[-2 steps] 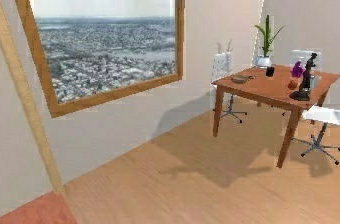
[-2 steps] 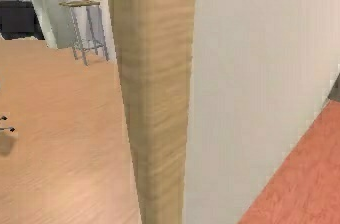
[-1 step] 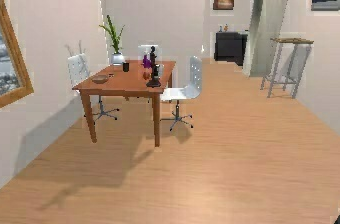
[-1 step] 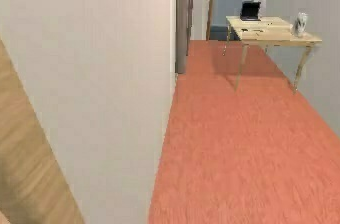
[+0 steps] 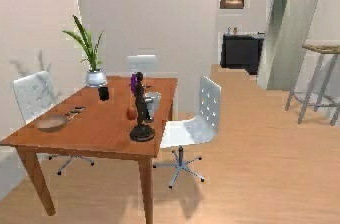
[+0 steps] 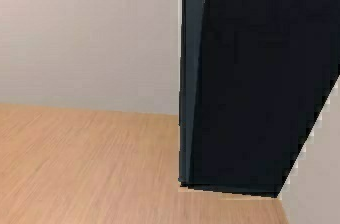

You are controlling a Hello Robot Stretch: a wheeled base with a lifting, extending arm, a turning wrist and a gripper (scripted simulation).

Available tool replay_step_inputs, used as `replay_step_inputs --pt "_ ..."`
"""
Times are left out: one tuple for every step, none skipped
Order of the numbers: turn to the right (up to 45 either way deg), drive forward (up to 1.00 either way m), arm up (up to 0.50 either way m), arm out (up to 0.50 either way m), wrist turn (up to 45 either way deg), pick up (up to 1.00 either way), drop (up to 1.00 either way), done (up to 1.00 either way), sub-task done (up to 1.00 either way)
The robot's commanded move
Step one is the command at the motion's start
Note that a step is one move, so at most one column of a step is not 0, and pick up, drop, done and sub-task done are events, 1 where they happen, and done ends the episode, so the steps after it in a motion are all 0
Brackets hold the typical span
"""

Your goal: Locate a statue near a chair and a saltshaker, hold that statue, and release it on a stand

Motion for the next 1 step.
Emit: replay_step_inputs --pt "0.0 0.45 0.0 0.0 0.0 0.0 0.0 0.0 0.0"
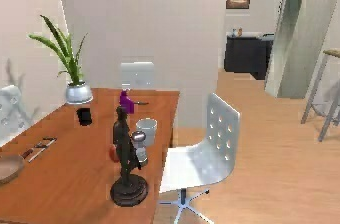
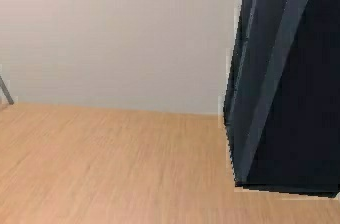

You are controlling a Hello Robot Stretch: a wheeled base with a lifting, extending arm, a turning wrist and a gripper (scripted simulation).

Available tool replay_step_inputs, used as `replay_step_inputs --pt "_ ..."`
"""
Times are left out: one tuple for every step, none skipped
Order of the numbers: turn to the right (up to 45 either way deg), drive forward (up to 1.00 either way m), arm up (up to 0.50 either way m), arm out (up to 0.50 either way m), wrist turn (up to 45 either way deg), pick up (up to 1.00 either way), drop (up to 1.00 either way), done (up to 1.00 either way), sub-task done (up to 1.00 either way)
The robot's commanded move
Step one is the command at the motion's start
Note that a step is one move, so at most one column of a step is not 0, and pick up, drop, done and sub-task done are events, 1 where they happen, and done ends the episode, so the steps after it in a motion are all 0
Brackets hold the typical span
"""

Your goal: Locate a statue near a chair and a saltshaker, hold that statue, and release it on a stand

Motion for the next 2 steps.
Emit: replay_step_inputs --pt "-45.0 0.0 0.0 0.0 0.0 0.0 0.0 0.0 0.0" --pt "-45.0 0.0 0.0 0.0 0.0 0.0 0.0 0.0 0.0"
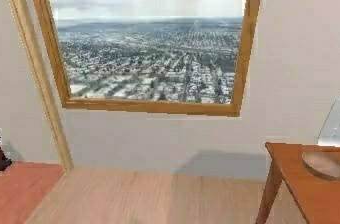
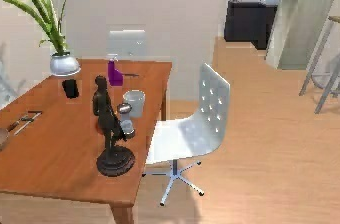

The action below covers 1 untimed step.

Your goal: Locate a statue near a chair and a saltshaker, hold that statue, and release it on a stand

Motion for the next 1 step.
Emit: replay_step_inputs --pt "-45.0 0.0 0.0 0.0 0.0 0.0 0.0 0.0 0.0"
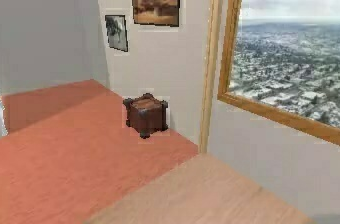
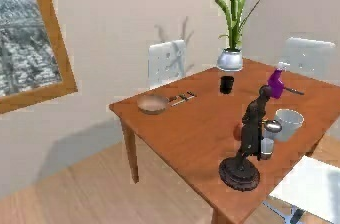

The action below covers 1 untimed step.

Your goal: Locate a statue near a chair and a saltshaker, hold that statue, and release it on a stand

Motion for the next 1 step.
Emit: replay_step_inputs --pt "-39.0 0.0 0.0 0.0 0.0 0.0 0.0 0.0 0.0"
